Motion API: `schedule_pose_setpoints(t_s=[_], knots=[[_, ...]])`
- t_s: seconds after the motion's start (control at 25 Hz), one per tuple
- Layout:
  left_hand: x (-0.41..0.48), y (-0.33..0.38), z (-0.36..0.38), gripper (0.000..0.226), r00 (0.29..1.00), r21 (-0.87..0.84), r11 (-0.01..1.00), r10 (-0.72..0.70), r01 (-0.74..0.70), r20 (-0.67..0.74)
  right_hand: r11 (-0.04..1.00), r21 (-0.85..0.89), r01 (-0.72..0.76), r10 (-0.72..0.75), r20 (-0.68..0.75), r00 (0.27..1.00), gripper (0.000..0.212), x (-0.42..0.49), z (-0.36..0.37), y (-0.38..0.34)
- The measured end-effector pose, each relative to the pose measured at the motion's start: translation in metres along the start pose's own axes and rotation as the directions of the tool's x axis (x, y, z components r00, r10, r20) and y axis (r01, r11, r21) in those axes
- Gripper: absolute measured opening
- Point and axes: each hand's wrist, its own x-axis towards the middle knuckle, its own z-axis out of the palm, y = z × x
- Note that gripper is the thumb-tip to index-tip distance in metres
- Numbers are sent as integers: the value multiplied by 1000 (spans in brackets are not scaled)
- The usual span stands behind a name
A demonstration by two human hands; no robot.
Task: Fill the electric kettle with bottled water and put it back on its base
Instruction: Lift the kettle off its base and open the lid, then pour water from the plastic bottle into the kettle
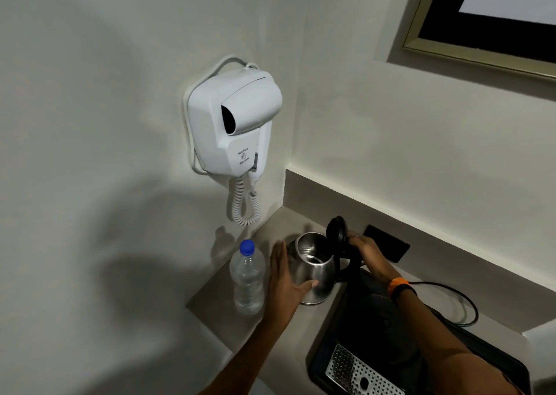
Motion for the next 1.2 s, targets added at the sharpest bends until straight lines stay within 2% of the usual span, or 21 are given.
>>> schedule_pose_setpoints(t_s=[0.04, 0.12, 0.16, 0.2, 0.24, 0.28, 0.36, 0.44, 0.56, 0.68, 0.88, 0.96, 1.08, 1.12, 1.2], knots=[[-7, 7, -13, 89, 987, 30, 991, 136, -134, -80, 1000, 12, 16, -16, -14, 1000, 31, 1, 1, 1], [-18, 23, -44, 42, 871, 134, 905, 425, -404, -247, 999, 21, 48, -47, -43, 998, 31, 1, 2, 7], [-18, 29, -61, 31, 804, 199, 866, 499, -458, -323, 998, 20, 66, -65, -55, 996, 31, 2, 1, 11], [-15, 31, -76, 28, 773, 251, 862, 506, -440, -383, 996, 20, 82, -80, -63, 995, 30, 3, 0, 16], [-7, 28, -88, 31, 784, 264, 889, 455, -374, -422, 996, 22, 90, -88, -67, 994, 27, 3, 0, 17], [3, 22, -96, 37, 829, 237, 926, 369, -293, -421, 996, 24, 90, -88, -70, 994, 25, 2, -1, 17], [17, 6, -105, 46, 937, 146, 975, 205, -170, -282, 996, 34, 85, -82, -84, 993, 25, -3, 0, 12], [23, -3, -106, 37, 978, 19, 987, 160, -159, -133, 996, 31, 80, -76, -108, 991, 23, -3, 0, 10], [23, -1, -104, 22, 977, -117, 981, 134, -154, -167, 997, 13, 75, -73, -128, 989, 26, 4, -5, 17], [21, -3, -101, 28, 980, -272, 958, 34, -88, -198, 998, 21, 58, -54, -153, 987, 34, 7, -7, 19], [36, 1, -105, 19, 922, -245, 953, 74, -178, -380, 998, -12, 60, -61, -164, 985, 33, 13, -5, 24], [38, -8, -105, 32, 930, -265, 957, 16, -121, -366, 998, -3, 62, -62, -158, 985, 30, 15, -5, 26], [28, -30, -100, 63, 972, -339, 941, -93, 15, -215, 997, 3, 82, -81, -142, 986, 27, 15, -3, 28], [26, -38, -97, 77, 976, -312, 949, -114, 52, -184, 996, 10, 84, -81, -141, 987, 28, 16, -2, 30], [25, -48, -91, 84, 982, -167, 984, -89, 60, -169, 996, 29, 82, -77, -151, 986, 29, 20, -1, 34]])
